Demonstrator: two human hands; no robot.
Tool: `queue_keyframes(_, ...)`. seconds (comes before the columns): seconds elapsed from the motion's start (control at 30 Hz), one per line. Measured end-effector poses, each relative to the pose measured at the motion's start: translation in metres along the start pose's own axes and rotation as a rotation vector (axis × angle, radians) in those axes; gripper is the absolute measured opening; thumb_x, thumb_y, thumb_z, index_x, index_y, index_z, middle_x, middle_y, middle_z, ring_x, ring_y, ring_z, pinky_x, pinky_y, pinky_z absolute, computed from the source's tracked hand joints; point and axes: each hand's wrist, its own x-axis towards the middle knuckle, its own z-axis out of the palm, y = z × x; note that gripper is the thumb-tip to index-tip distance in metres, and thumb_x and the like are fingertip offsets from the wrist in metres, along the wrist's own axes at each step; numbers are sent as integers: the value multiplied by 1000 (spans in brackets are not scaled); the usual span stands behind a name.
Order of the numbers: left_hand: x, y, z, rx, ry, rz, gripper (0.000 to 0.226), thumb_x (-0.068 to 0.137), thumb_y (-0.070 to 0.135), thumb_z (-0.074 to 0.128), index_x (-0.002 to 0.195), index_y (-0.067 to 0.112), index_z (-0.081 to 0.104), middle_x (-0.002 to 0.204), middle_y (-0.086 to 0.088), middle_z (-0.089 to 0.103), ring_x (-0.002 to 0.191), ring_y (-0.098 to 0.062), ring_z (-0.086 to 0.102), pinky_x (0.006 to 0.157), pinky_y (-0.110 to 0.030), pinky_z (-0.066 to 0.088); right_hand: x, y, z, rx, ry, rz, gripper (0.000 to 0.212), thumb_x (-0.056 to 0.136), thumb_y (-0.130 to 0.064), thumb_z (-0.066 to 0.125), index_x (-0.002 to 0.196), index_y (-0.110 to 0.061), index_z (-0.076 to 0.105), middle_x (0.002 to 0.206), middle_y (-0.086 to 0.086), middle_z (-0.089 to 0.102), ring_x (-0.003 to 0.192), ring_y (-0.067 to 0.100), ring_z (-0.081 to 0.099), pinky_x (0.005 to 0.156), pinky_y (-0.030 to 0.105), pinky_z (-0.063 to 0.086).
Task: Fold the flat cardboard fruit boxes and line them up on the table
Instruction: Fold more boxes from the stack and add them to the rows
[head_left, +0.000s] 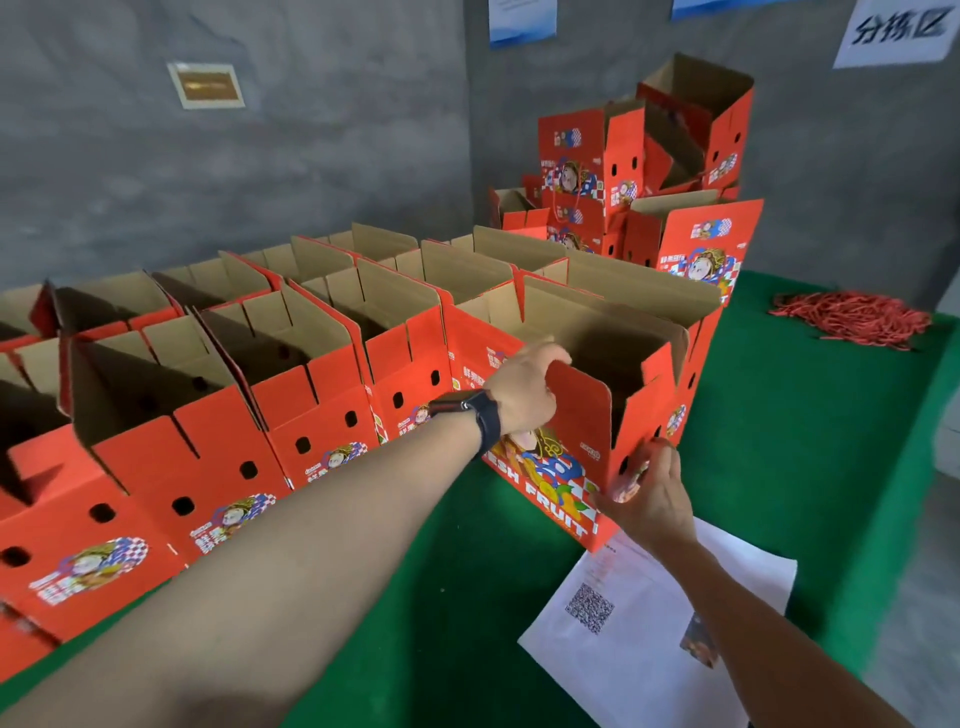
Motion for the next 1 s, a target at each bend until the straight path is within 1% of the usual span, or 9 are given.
queue_keyframes(0.13, 14, -9, -1, 16, -96, -34, 62, 88, -8, 47, 143, 17, 37, 159, 1, 15, 145, -17, 17, 114, -27, 24, 22, 2, -1, 39, 10, 86, 76, 58, -13, 91, 112, 4, 40, 119, 18, 44, 103, 35, 53, 77, 41, 46)
queue_keyframes(0.3, 18, -21, 2, -24, -64, -52, 64, 89, -5, 49, 146, 21, 34, 159, 4, 14, 144, -17, 21, 107, -25, 35, 23, -4, 13, 83, 93, 117, 71, 72, -12, 82, 123, 8, 38, 132, 20, 41, 105, 39, 54, 76, 46, 50)
queue_keyframes(0.5, 18, -24, 7, -61, -5, -16, 61, 92, -1, 49, 147, 21, 34, 158, 6, 19, 144, -16, 21, 108, -22, 28, 22, -11, 27, 165, 110, 224, 58, 87, -17, 65, 132, -6, 31, 123, 17, 55, 104, 41, 56, 82, 47, 47)
queue_keyframes(0.63, 14, -21, 8, -67, -41, 23, 74, 90, -4, 50, 151, 25, 20, 160, 9, 5, 146, -14, 12, 96, -14, 31, 18, -26, 36, 170, 256, 258, 39, 84, -5, 60, 117, -2, 39, 122, 18, 47, 102, 42, 51, 76, 46, 44)
queue_keyframes(0.7, 8, -18, 7, -70, -50, 45, 74, 90, -5, 47, 151, 25, 18, 160, 8, 4, 146, -14, 11, 99, -17, 33, 19, -38, 41, 202, 274, 357, 31, 84, -2, 56, 110, 0, 39, 120, 20, 43, 101, 44, 49, 75, 44, 40)
queue_keyframes(0.8, -8, -19, 1, -61, -24, 52, 60, 94, 3, 48, 148, 19, 29, 158, 1, 21, 144, -16, 23, 110, -22, 26, 26, -54, 38, 346, 323, 637, 31, 88, -4, 52, 116, 1, 40, 124, 23, 42, 107, 42, 48, 78, 40, 37)
queue_keyframes(0.87, -28, -25, -9, -98, 40, 28, 44, 94, 7, 51, 138, 14, 48, 144, -6, 47, 129, -23, 47, 106, -28, 38, 21, -68, 33, 470, 426, 810, 30, 89, -6, 54, 116, 3, 44, 123, 23, 46, 107, 38, 49, 75, 34, 35)
queue_keyframes(0.93, -58, -36, -20, -148, 108, -6, 33, 94, 5, 52, 125, 8, 61, 125, -10, 62, 113, -22, 60, 98, -27, 45, 5, -90, 35, 471, 397, 753, 25, 87, -1, 55, 111, 3, 50, 112, 22, 56, 95, 34, 54, 67, 27, 36)
queue_keyframes(1.0, -93, -52, -33, -188, 187, -51, 28, 93, 1, 52, 117, 5, 66, 114, -10, 68, 105, -20, 63, 94, -20, 45, -13, -122, 44, 469, 275, 544, 13, 87, 3, 54, 100, 3, 55, 94, 20, 61, 78, 29, 56, 55, 24, 33)
